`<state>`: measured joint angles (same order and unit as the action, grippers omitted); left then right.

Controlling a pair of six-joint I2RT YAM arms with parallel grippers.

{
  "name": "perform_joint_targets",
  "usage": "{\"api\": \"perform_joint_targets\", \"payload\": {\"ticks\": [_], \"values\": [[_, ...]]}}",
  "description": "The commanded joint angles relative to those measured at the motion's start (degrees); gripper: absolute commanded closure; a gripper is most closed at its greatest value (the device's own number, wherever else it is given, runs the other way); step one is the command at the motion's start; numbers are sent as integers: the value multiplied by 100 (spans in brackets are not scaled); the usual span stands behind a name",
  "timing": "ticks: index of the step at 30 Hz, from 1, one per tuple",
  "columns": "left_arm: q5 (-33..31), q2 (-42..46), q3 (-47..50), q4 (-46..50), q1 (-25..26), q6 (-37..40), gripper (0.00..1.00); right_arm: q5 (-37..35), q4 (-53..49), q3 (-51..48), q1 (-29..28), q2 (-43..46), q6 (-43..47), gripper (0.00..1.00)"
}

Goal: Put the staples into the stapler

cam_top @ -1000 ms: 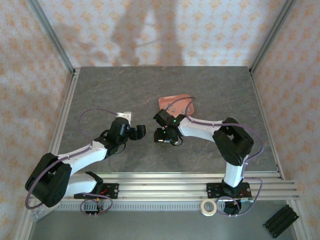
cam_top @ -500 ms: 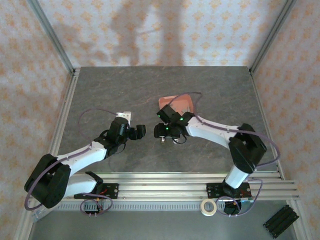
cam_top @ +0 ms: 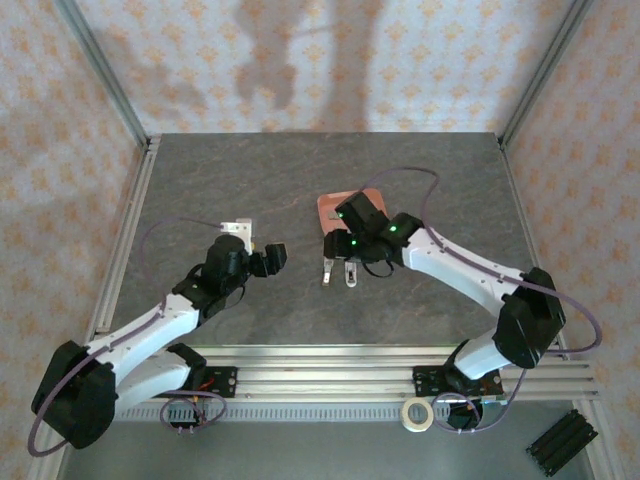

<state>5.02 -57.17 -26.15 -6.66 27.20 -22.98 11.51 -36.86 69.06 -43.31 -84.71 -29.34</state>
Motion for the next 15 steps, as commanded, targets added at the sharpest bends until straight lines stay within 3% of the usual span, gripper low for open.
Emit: {"api": "perform_joint_targets", "payload": {"ticks": [1,15], "values": [[-272,186,105,303,-62,125,14,-207,-417,327,217,146,218,42],[-245,114,163,440,-61,207,13,-322,-1235,1249,1417,-830,965,36]]}}
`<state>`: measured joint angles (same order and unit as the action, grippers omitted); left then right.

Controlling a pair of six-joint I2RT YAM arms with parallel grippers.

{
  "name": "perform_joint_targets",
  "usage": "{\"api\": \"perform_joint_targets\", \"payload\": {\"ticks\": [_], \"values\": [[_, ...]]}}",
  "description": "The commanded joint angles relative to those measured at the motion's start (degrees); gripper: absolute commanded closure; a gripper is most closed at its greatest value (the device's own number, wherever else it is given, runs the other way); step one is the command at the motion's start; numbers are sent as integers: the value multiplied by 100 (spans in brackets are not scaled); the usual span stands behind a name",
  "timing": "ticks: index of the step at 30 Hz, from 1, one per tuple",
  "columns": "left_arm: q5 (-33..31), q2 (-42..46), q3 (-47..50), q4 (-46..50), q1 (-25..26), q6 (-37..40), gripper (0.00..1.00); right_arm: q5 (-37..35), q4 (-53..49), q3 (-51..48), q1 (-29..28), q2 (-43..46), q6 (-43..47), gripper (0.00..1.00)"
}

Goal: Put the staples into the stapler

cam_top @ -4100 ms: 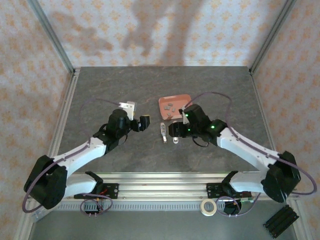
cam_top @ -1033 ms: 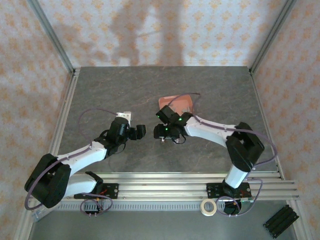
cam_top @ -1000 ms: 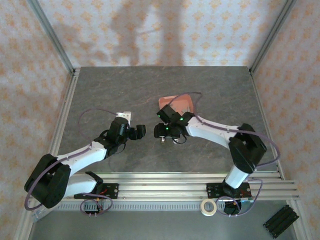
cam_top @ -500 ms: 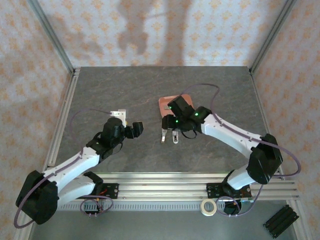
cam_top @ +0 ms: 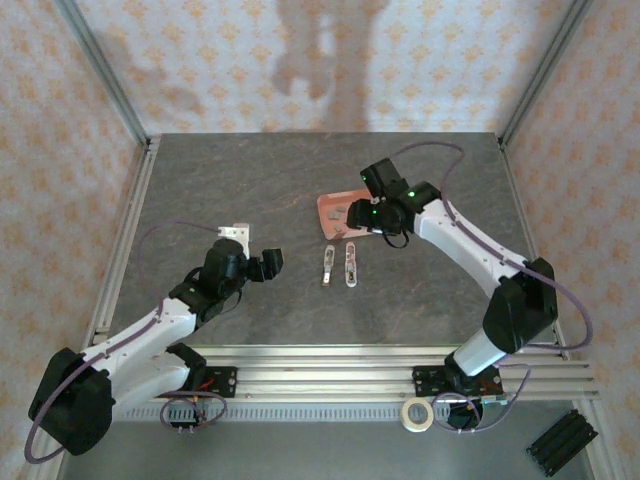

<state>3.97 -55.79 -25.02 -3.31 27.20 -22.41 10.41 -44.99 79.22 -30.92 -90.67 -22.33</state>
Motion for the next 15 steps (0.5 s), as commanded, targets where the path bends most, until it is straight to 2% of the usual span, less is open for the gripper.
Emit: {"api": "perform_joint_targets", "payload": {"ticks": [1,9,15], "values": [[-151,-36,49,103,-60,175,13,-215,-497,322,277,-347,317,35],[-403,-264,102,-178,-57,211,13,-256,-860,1129,986,-1156,809,32],[-487,-744,91,-450,-58,117,14,-164,-1061,1684,1365,-1741,1060,31]]}}
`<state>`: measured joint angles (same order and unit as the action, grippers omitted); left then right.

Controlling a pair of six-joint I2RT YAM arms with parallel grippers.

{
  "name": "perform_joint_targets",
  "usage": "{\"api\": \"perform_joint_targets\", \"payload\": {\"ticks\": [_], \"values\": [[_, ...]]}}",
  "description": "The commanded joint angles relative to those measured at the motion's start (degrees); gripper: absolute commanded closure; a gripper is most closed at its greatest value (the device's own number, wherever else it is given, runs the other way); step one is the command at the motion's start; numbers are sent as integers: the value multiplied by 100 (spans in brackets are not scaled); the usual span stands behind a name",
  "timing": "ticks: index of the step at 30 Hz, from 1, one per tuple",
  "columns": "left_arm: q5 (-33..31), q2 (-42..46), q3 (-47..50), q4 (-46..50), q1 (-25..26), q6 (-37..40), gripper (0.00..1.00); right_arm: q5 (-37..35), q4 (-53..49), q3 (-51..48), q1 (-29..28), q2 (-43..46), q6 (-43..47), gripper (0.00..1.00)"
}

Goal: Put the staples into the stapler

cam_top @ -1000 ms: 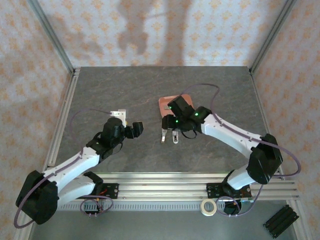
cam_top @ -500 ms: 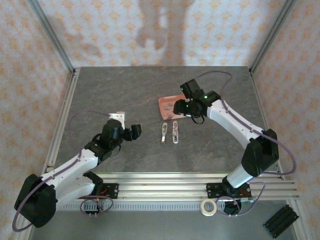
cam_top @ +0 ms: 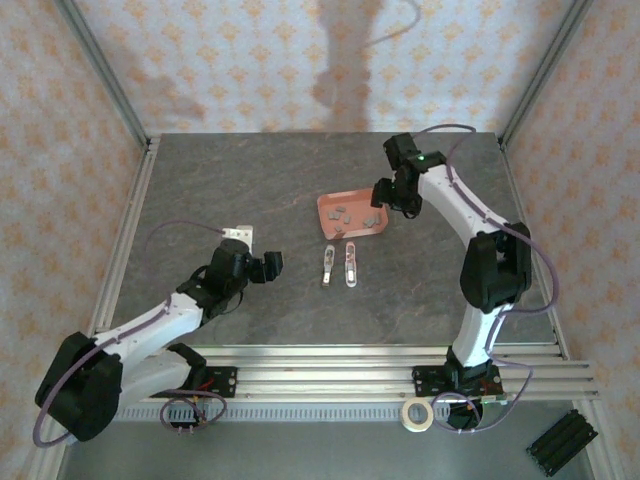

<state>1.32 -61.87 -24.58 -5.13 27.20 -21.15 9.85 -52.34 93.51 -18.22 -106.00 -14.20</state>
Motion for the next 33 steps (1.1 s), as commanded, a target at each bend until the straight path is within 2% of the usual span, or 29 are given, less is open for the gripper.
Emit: {"api": "perform_joint_targets", "payload": {"ticks": [1,10,20,26,33], "values": [[-229,-218,29,-295,-57,-28,13,-57,-332,333,128,-300,295,31],[-260,-654,-277,-207,-57,75,13,261,-472,1159,240,-1388,533,33],[-334,-879,-475,-77,-59,71,13,-31,-637,1731,293,-2421,598,40],[-317,-1002,-561,-58,-57,41,13,-183,-598,1538,417,-2430,450,46],[-144,-1185,-697,-81,-58,28,13,-339,-384,671,758,-1856,304,48]]}}
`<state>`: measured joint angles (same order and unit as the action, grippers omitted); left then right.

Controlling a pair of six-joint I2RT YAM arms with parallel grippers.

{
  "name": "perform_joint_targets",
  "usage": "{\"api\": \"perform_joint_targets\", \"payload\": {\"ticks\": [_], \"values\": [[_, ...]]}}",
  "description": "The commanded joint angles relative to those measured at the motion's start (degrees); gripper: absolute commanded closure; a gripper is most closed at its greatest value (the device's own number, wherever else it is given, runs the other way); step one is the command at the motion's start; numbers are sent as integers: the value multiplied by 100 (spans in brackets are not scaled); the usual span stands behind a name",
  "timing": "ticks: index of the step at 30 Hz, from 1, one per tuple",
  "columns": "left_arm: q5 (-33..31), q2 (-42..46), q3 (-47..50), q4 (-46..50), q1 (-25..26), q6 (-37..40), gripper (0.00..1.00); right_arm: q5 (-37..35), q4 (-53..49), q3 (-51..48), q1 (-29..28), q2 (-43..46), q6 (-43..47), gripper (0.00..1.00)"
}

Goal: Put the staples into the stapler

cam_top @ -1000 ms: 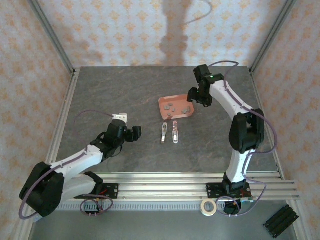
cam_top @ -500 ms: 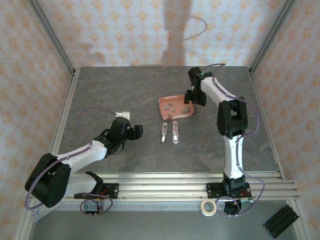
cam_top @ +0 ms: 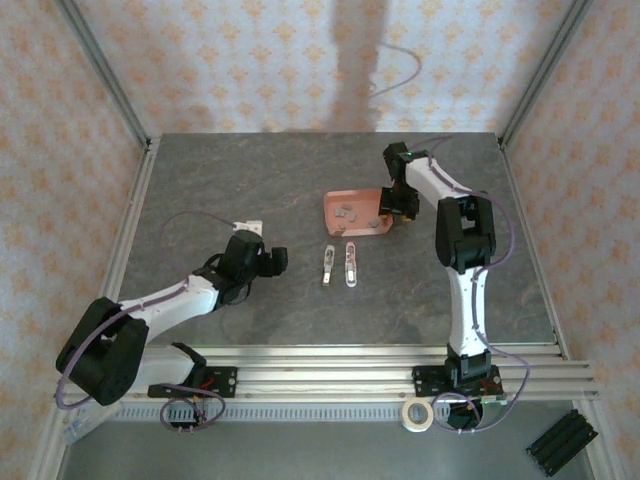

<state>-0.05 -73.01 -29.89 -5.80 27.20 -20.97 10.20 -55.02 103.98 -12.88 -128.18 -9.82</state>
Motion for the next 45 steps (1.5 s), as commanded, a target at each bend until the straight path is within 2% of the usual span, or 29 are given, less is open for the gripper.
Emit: {"api": "perform_joint_targets", "payload": {"ticks": [1,11,21,28,33,38,45], "values": [[5,-81,-180,-16,-57,14,13,-394,-82,-525,284,462,-157,48],[197,-166,-192,-168,-54,-68,14,-656,149,-2437,962,1817,-175,49],[469,-205,-136,-349,-50,-197,14,-729,242,-4154,981,3088,-497,48],[563,-98,-36,-430,-48,-181,14,-297,202,-5037,972,4023,-809,48],[565,33,61,-487,-49,-173,14,-258,-215,-4893,972,4849,-616,42],[544,64,132,-527,-48,-164,14,304,-263,-4397,855,5176,-87,38],[481,50,150,-581,-52,-202,14,161,-326,-3842,16,4552,577,33]]}}
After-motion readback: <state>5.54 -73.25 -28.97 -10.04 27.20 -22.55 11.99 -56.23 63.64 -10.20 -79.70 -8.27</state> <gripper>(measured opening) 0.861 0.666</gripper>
